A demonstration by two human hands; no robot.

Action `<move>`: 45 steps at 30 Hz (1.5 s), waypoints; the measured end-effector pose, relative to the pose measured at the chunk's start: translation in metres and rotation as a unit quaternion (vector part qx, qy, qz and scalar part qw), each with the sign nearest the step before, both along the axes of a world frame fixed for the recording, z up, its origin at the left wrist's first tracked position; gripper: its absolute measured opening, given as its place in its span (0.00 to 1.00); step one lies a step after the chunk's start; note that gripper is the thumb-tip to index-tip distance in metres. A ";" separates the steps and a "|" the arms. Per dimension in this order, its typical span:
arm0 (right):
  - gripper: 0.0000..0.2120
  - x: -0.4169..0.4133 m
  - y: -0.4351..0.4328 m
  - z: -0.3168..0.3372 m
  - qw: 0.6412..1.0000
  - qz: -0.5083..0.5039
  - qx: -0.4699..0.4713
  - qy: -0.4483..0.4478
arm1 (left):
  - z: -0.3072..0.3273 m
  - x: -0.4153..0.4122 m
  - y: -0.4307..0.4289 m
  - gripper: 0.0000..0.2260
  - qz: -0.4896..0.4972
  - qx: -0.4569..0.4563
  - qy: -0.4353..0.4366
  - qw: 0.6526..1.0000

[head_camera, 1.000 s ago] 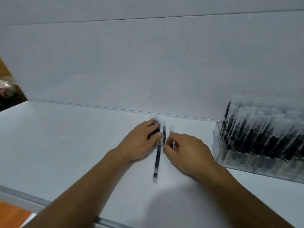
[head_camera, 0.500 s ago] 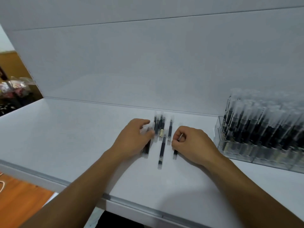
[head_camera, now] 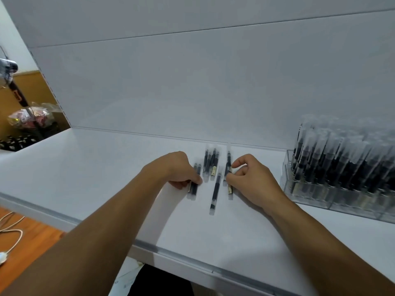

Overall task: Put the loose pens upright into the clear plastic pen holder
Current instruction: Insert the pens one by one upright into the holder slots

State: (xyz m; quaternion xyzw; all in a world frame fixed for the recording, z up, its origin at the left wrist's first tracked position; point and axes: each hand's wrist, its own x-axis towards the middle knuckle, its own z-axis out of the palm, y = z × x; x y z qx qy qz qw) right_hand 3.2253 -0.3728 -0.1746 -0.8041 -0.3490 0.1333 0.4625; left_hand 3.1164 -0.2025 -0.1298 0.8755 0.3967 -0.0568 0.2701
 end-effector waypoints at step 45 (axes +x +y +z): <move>0.07 0.040 -0.227 0.059 0.938 -0.266 0.179 -0.133 | -0.045 0.080 -0.250 0.02 -0.169 -0.374 -0.511 0.755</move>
